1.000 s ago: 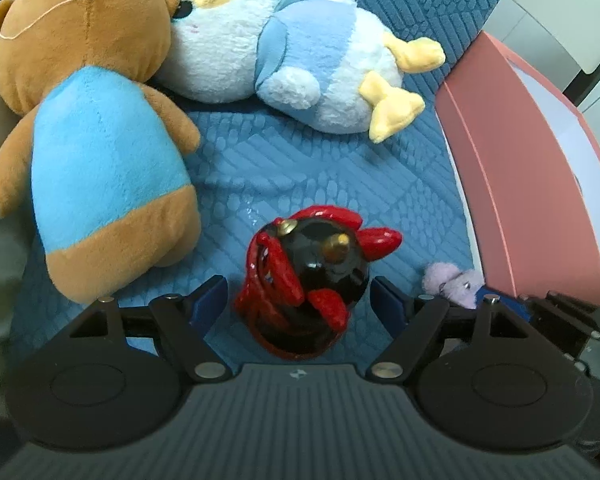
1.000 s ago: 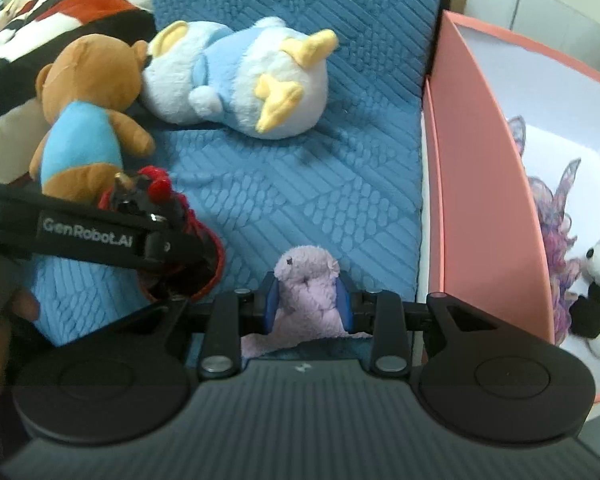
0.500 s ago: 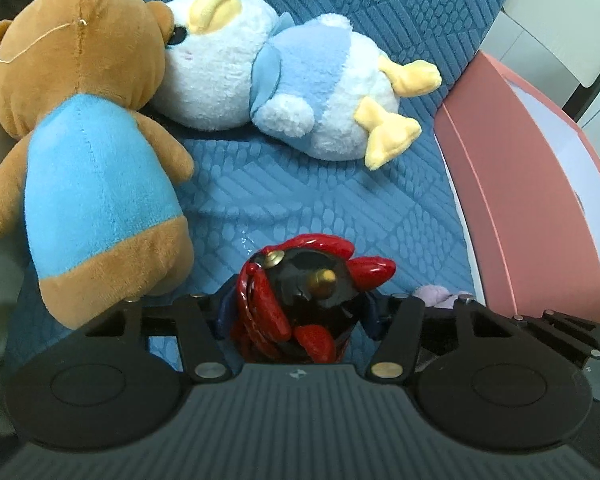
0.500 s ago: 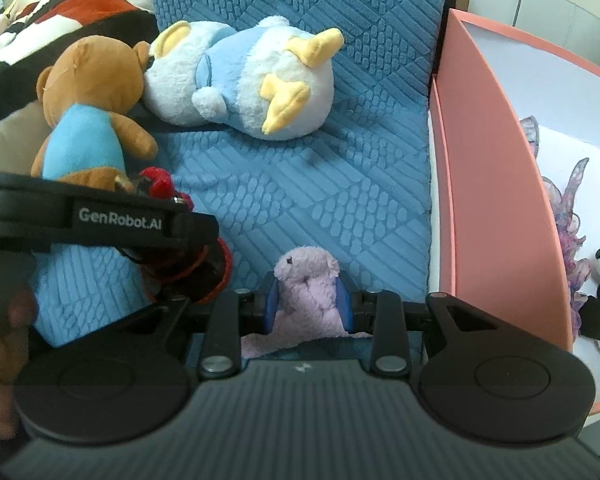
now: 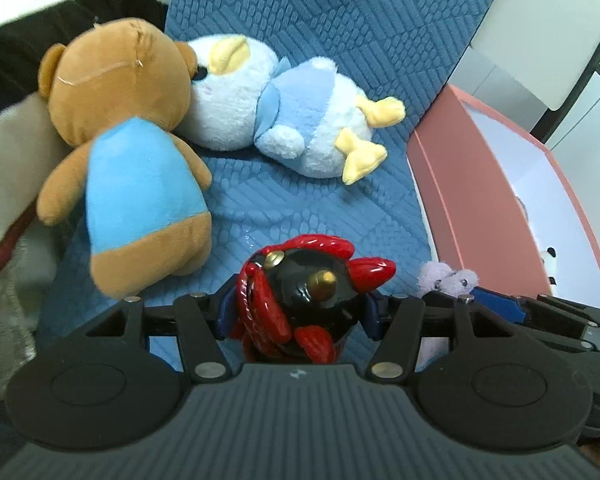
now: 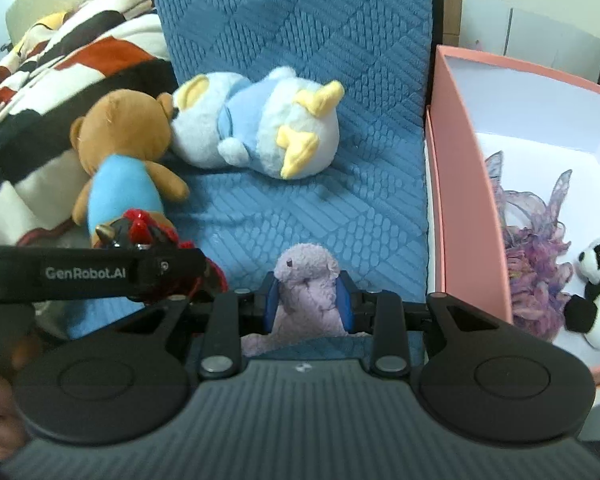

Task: Organize objects
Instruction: 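Carry the red-black figure and pink mouse over the pink box with both tools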

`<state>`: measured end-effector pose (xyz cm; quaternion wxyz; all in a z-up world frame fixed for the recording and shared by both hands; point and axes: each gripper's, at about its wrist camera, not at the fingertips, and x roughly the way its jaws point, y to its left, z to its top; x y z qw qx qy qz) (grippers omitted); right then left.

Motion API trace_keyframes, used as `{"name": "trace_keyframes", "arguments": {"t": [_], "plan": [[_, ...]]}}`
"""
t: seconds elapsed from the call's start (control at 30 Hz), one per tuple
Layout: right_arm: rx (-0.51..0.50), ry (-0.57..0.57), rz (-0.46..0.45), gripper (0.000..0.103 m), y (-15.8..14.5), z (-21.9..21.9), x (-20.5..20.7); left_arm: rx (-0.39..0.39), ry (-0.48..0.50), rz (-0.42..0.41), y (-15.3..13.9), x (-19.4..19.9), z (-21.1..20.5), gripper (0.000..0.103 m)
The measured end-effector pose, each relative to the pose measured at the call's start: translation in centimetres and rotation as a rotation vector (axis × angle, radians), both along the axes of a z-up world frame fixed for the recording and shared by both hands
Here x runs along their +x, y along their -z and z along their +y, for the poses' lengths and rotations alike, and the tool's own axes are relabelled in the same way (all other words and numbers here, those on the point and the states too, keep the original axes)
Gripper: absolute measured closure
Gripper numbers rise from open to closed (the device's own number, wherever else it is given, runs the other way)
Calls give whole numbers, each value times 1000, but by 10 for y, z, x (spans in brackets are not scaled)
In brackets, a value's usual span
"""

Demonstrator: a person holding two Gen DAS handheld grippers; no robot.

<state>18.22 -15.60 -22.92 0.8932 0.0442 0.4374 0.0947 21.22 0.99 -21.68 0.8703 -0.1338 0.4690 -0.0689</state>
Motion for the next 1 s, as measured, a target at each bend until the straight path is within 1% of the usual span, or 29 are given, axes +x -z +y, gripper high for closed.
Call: {"name": "trace_keyframes", "arguments": {"t": [0.13,0.3,0.5,0.63,0.73,0.9,1.0], "plan": [[29,12,4,69,-14,-1,-16,-20,-16,-3,-14,-12,2,39],[52,21,-5,69,-36,-5,-35,-75,-38,14,-29,-29,2,39],[58,38,-26,69,-64,-18,-47,-88,-31,22,-51,-43,-17,39],[83,49,-19,69,-81,-33,-48,-87,-38,23,-69,-46,-30,39],[83,51,-26,69,-93,-43,-47,-102,-38,22,-83,-45,-40,39],[89,42,-49,69,-114,-62,-44,-96,-20,-13,-115,-38,-66,39],[94,47,-71,69,-129,-73,-41,-111,-15,-27,-132,-31,-80,39]]}}
